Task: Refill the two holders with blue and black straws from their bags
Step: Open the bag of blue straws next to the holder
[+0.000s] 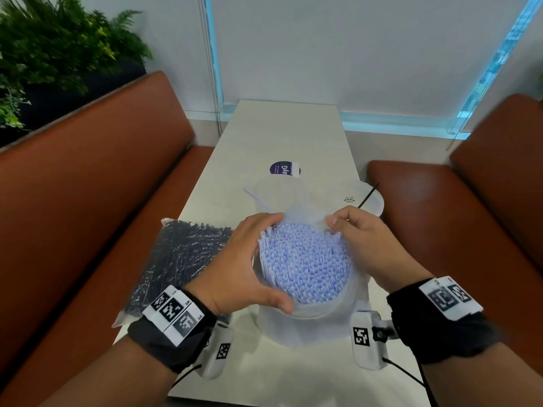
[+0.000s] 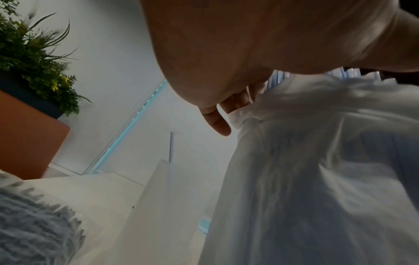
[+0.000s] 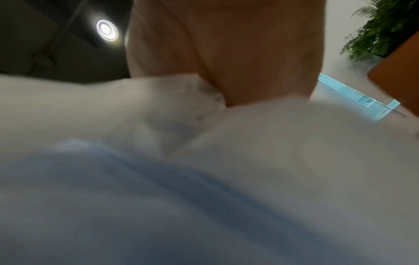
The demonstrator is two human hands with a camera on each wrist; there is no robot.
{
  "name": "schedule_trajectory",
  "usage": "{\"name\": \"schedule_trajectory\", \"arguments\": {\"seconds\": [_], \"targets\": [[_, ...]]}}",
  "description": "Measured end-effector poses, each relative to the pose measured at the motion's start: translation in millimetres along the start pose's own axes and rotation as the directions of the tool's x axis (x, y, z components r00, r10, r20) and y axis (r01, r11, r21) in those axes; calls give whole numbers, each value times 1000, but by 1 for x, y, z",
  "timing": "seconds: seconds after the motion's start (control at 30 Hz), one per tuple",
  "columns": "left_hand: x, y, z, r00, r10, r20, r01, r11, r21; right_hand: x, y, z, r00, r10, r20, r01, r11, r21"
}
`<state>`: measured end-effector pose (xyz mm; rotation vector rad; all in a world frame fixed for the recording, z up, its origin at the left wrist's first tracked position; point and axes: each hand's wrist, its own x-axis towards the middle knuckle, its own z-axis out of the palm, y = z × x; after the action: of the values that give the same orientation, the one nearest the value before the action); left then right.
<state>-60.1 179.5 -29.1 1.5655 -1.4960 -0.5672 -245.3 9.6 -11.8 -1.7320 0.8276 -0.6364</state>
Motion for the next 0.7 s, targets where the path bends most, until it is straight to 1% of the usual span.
{"name": "schedule_trajectory", "arguments": {"seconds": [0.07, 0.13, 0.2, 0.27, 0.33, 0.37, 0.43, 0.5, 0.57, 0.63, 0.7], "targets": [[2, 1, -2, 1000, -5, 22, 4, 999, 32, 2, 2, 2, 1000, 13, -24, -13, 1000, 2], [3, 1, -2, 999, -21, 44, 19, 999, 39, 4, 6, 6, 999, 53, -9, -52, 998, 37], [2, 2, -2, 998, -25, 53, 24, 1000, 15, 5, 8, 10, 993, 111, 37, -114, 987, 113], [1, 3, -1, 998, -21, 51, 21, 1000, -5, 4, 10, 11, 977, 183, 105, -202, 957, 208], [0, 5, -1, 998, -25, 59, 25, 1000, -1, 3, 8, 10, 961, 227, 159, -262, 933, 247], [1, 7, -2, 997, -30, 65, 30, 1000, 0, 3, 7, 8, 957, 232, 171, -270, 930, 250], [2, 9, -4, 995, -37, 87, 38, 999, -5, 2, 3, 5, 957, 208, 200, -256, 932, 256], [4, 12, -5, 993, -38, 115, 41, 999, -21, -1, -2, 3, 949, 152, 278, -225, 941, 254], [4, 12, -4, 991, -39, 131, 48, 997, -65, -2, -5, 3, 932, 111, 344, -189, 961, 203], [2, 11, -2, 990, -45, 134, 58, 994, -95, -2, -7, 3, 939, 110, 325, -166, 975, 150], [0, 9, 1, 987, -61, 146, 82, 987, -139, -1, -7, 4, 946, 117, 303, -169, 974, 151]]}}
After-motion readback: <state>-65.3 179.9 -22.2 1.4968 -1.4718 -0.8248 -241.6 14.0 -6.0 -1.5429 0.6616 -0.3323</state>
